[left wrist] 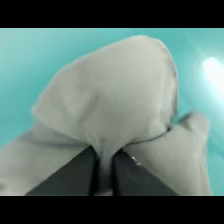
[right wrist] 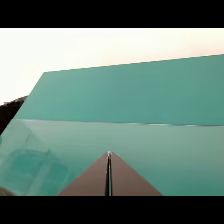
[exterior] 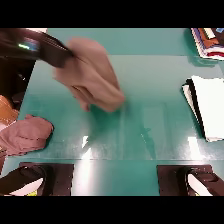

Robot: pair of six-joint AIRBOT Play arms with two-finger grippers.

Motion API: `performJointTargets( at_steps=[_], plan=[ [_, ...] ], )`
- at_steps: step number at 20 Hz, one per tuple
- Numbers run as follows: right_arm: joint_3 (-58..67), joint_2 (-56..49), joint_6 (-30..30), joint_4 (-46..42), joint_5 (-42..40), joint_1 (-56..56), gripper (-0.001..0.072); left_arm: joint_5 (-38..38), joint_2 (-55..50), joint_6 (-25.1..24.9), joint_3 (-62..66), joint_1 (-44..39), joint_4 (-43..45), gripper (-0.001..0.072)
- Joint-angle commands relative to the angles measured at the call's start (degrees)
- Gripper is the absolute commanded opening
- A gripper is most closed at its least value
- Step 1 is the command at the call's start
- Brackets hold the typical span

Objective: Fold the shirts.

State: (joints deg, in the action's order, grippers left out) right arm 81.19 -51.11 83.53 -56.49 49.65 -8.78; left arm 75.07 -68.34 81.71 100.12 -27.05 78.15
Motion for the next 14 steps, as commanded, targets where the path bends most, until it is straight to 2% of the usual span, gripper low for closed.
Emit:
performJointTargets(
  at_steps=[1, 2, 3, 5, 7, 9, 11, 14],
  plan=[
    [6.6, -3.6, 0.0, 0.0, 7.2, 0.0, 0.0018, -2.7, -9.4, -2.6, 0.3, -7.0, 0.4, 0.0553],
    [8.4, -4.6, 0.0, -0.1, 9.9, 0.0, 0.0018, -3.7, -10.9, -1.9, 0.4, -6.2, 0.9, 0.0576],
    [9.7, -5.5, 0.0, -0.3, 12.2, 0.0, 0.0018, -3.6, -11.5, -0.9, 0.3, -4.3, 1.0, 0.0541],
    [11.5, -6.9, 0.0, -0.5, 15.3, 0.0, 0.0018, -0.9, -11.5, 0.0, 0.3, 1.5, 1.0, 0.0541],
    [11.6, -7.4, 0.0, -0.6, 16.2, 0.0, 0.0018, 3.1, -11.4, 1.9, -1.0, 8.5, 0.6, 0.0541],
    [11.6, -7.7, 0.0, -0.5, 16.3, 0.0, 0.0018, 3.6, -11.4, 2.4, -6.5, 14.3, -2.8, 0.0541],
    [11.6, -8.1, 0.0, -0.6, 16.5, 0.0, 0.0018, 2.2, -11.4, 2.2, -15.5, 17.6, -7.6, 0.0541],
    [11.6, -9.2, 0.0, -0.5, 16.6, 0.0, 0.0018, -5.6, -11.4, 0.4, -30.6, 18.0, -11.8, 0.0541]
  ],
)
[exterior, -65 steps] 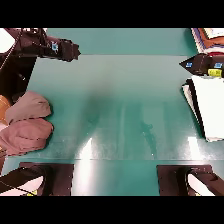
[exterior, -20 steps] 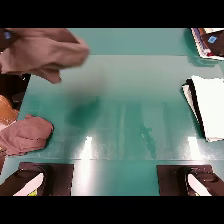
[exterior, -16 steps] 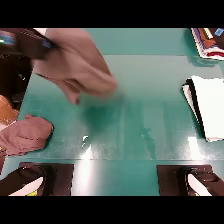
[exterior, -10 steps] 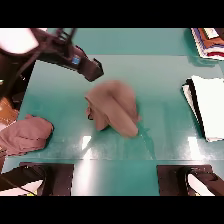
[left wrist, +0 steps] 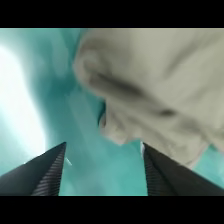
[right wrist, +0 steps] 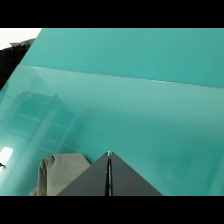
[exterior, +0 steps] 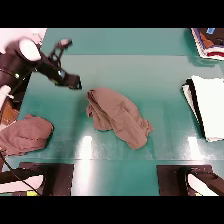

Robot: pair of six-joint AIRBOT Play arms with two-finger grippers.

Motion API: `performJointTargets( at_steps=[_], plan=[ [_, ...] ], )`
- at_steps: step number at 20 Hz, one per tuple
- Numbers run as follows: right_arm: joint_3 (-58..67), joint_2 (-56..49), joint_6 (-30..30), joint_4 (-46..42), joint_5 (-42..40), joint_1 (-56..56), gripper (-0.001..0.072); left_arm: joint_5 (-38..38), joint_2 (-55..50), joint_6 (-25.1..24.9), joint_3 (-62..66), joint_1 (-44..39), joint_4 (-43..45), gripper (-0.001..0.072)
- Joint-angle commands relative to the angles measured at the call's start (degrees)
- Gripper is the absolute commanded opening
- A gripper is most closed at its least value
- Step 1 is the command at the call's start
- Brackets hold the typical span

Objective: Fold the shirts.

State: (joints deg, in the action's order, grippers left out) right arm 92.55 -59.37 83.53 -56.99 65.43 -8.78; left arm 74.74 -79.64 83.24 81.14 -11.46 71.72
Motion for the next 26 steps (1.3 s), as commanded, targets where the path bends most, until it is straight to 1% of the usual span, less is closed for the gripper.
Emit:
performJointTargets(
  at_steps=[1, 3, 4, 8, 11, 12, 14, 15, 17, 19, 21, 23, 24, 25, 26],
  plan=[
    [0.2, -1.2, 0.0, 0.0, 0.8, 0.0, 0.0018, -8.3, -0.1, -1.7, -15.6, 2.4, -7.5, 0.0541],
    [0.2, -1.5, 0.0, 0.0, 0.7, 0.0, 0.0018, -14.0, -0.1, -4.0, -21.9, 2.4, -10.4, 0.0541],
    [0.2, -1.5, 0.0, 0.0, 0.8, 0.0, 0.0018, -16.0, -0.2, -4.3, -24.0, 2.4, -11.4, 0.054],
    [0.2, -1.5, 0.0, 0.0, 0.7, 0.0, 0.0018, -18.3, -1.9, -8.7, -25.5, 1.7, -15.6, 0.0541],
    [0.2, -1.5, 0.0, 0.0, 0.8, 0.0, 0.0018, -20.9, -2.7, -8.7, -25.5, -0.5, -16.0, 0.054],
    [0.2, -1.5, 0.0, 0.0, 0.8, 0.0, 0.0018, -21.8, -2.7, -8.6, -25.5, -1.2, -16.0, 0.0515],
    [0.2, -1.5, 0.0, 0.0, 1.0, 0.0, 0.0018, -22.5, -2.7, -8.2, -25.3, -1.1, -16.3, 0.01],
    [0.2, -1.5, 0.0, -0.2, 2.0, 0.0, 0.0018, -22.2, -2.7, -8.2, -24.7, -1.0, -16.2, 0.003],
    [-0.2, -1.5, 0.1, -2.6, 7.0, 0.0, 0.0018, -20.0, -2.1, -8.0, -22.0, -0.2, -15.1, 0.0028],
    [-5.5, -0.1, 3.6, -8.0, 12.2, 0.1, 0.0018, -19.0, -0.2, -8.0, -18.7, 1.4, -13.4, 0.0029],
    [-16.0, 2.5, 5.7, -13.8, 15.0, 0.0, 0.0018, -18.2, 1.5, -8.1, -15.7, 2.8, -11.9, 0.0029],
    [-29.5, 4.9, 5.9, -15.0, 14.5, 0.0, 0.0033, -18.1, 2.1, -8.3, -13.9, 3.1, -10.2, 0.0029],
    [-36.0, 5.2, 6.0, -14.2, 13.6, 0.0, 0.0196, -18.3, 2.1, -8.2, -13.8, 3.1, -10.2, 0.0029],
    [-42.6, 4.7, 6.0, -11.8, 12.5, 0.0, 0.0405, -18.2, 2.0, -8.2, -13.8, 3.0, -10.2, 0.0029],
    [-48.4, 3.8, 5.9, -8.1, 10.3, 0.0, 0.0418, -18.2, 2.0, -8.2, -13.8, 3.0, -10.2, 0.003]
  ],
)
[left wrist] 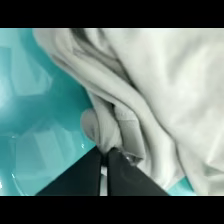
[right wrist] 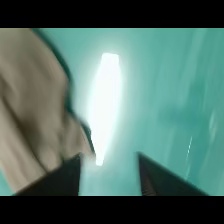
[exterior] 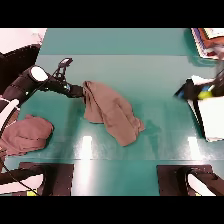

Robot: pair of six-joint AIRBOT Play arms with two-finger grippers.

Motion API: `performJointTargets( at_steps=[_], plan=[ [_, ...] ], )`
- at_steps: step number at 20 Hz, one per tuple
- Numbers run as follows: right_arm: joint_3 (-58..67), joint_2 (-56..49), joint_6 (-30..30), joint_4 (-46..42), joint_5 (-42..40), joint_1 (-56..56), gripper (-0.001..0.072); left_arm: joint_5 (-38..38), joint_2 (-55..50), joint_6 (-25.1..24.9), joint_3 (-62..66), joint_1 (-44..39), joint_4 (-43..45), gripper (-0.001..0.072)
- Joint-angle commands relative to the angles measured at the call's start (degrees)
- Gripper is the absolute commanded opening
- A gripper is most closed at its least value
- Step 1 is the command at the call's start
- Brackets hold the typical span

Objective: Fold the shirts.

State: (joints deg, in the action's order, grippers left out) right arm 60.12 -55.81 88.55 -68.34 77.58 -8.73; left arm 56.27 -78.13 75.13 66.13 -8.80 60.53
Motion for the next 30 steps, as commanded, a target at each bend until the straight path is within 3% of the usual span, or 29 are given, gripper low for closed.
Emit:
performJointTargets(
  at_steps=[1, 4, 6, 14, 15, 18, 24, 30],
  plan=[
    [-20.4, -1.0, -0.5, 7.8, -4.9, -0.1, 0.0407, 0.3, 0.5, -0.1, 1.2, 0.4, 1.0, 0.0029],
    [-27.2, -5.8, -8.1, 23.0, -12.6, -1.4, 0.0405, 0.4, 0.5, -0.1, 1.2, 0.4, 1.0, 0.0029],
    [-26.7, -8.8, -11.5, 28.4, -13.5, -4.2, 0.0404, 0.4, 0.5, -0.1, 1.2, 0.4, 1.0, 0.0029],
    [-18.2, -18.8, -11.7, 28.8, -14.6, -17.8, 0.0404, 0.3, 0.5, -0.1, 1.2, 0.4, 1.0, 0.0029],
    [-17.4, -20.2, -11.7, 28.7, -14.6, -19.0, 0.0372, 0.3, 0.5, -0.1, 1.2, 0.4, 1.0, 0.0029],
    [-15.0, -21.4, -11.7, 25.4, -14.6, -20.9, 0.0017, 0.8, 0.5, -0.1, 1.3, 0.4, 1.9, 0.0029],
    [-0.8, -8.6, -6.0, 7.1, -11.8, -10.6, 0.0017, 4.4, 7.3, 5.2, 11.6, 0.4, 20.0, 0.0029],
    [17.9, 5.6, -6.1, 5.3, -11.0, 6.7, 0.0017, 4.2, 21.3, 5.2, 29.2, 0.4, 22.2, 0.0029]
  ],
)
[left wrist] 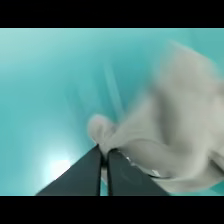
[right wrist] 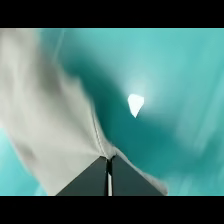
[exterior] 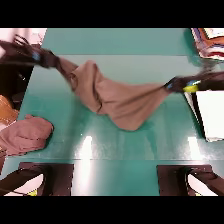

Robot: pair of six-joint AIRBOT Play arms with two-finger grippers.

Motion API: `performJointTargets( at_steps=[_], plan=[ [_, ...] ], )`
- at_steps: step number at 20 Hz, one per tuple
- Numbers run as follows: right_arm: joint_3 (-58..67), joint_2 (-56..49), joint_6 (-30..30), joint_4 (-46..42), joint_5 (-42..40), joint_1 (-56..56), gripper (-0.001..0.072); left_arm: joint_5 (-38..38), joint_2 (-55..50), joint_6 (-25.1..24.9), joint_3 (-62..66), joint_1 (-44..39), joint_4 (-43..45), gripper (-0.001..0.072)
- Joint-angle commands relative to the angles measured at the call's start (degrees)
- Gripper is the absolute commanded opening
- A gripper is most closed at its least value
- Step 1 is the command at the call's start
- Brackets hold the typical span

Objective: Fold the shirts.

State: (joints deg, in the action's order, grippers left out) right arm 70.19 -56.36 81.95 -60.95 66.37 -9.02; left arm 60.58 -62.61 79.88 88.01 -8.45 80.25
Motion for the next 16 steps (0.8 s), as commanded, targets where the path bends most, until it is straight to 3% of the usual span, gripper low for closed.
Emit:
performJointTargets(
  at_steps=[1, 9, 12, 16],
  plan=[
    [10.0, 8.3, 0.5, -2.1, 0.2, 9.0, 0.0017, -0.1, 7.9, 0.5, 10.0, 0.0, 2.5, 0.0029],
    [30.1, 16.7, 0.0, -2.1, 1.5, 23.7, 0.0016, -0.8, 17.2, 2.3, 29.4, 0.0, 1.8, 0.0028],
    [39.6, 13.5, 0.0, -2.0, 6.8, 29.4, 0.0016, -4.3, 17.3, 2.6, 32.5, 0.0, 1.9, 0.0028],
    [49.9, 4.1, 0.0, 0.5, 16.0, 31.7, 0.0015, -2.8, 14.8, 2.6, 27.6, 0.0, 2.1, 0.0028]
  ],
)
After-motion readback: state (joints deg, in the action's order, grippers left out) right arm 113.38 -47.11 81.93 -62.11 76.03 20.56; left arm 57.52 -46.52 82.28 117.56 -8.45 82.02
